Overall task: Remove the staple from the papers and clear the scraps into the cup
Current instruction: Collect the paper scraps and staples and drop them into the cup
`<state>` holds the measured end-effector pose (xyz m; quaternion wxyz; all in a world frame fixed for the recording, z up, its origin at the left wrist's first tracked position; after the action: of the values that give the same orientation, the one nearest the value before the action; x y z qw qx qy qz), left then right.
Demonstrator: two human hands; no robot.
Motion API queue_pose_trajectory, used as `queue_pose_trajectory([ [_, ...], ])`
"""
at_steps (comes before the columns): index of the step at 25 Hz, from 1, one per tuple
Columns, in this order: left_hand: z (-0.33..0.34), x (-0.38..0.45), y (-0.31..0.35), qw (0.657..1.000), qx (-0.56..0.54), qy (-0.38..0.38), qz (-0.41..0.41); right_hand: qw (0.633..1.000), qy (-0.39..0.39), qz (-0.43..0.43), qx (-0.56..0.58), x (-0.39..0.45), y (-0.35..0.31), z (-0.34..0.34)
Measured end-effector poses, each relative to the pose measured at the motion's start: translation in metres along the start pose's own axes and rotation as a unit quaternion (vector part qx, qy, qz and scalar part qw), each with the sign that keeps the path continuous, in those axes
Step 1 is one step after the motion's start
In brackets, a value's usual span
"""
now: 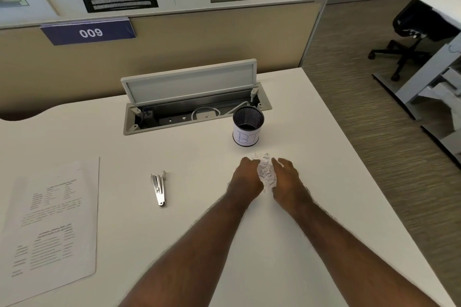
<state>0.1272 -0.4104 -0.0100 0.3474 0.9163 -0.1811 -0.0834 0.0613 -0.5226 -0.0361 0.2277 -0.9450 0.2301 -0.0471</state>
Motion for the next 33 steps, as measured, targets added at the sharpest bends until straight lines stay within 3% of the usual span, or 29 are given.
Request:
queue_pose_trajectory([
  [2,-0.006,0.004,0.002,0.995,0.028,0.067,0.062,0.999,-0.018,0.005,-0.049,0.009,0.007,-0.006],
  [6,0.006,0.016,-0.006,0.985,0.134,-0.1,0.037,0.989,-0.132,-0.008,-0.068,0.031,0.015,-0.007],
  [9,0.007,0.019,0.009,0.971,0.173,-0.101,0.132,0.986,-0.158,-0.026,-0.037,0.037,0.014,0.002],
  [12,0.012,0.019,0.013,0.962,0.189,-0.115,0.162,0.988,-0.143,-0.058,-0.023,0.038,0.006,0.008],
  [14,0.017,0.019,0.012,0.963,0.186,-0.131,0.146,0.988,-0.134,-0.074,-0.027,0.039,0.002,0.01],
  [18,0.025,0.017,0.004,0.981,0.14,-0.136,0.022,0.992,-0.108,-0.065,-0.03,0.036,0.0,0.01],
  [21,0.027,0.015,-0.002,0.982,0.142,-0.121,-0.026,0.994,-0.069,-0.077,-0.046,0.031,-0.005,0.009],
  [26,0.027,0.005,-0.005,0.99,0.118,-0.076,-0.018,0.999,-0.038,0.008,-0.03,0.023,-0.003,0.01],
  [33,0.025,0.002,-0.003,0.99,0.127,-0.062,0.004,0.997,-0.074,0.025,-0.026,0.024,-0.009,0.0],
])
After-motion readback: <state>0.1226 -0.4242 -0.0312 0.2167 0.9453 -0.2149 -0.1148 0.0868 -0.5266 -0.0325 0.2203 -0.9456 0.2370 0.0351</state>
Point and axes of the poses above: each hand's wrist, its own x-axis towards the middle knuckle, its own z-axis out of the palm, y = z × x, the point moved 5 cm from there along x, towards the middle knuckle, and after that the axes turned 11 degrees about y, right-handed, at the moved point
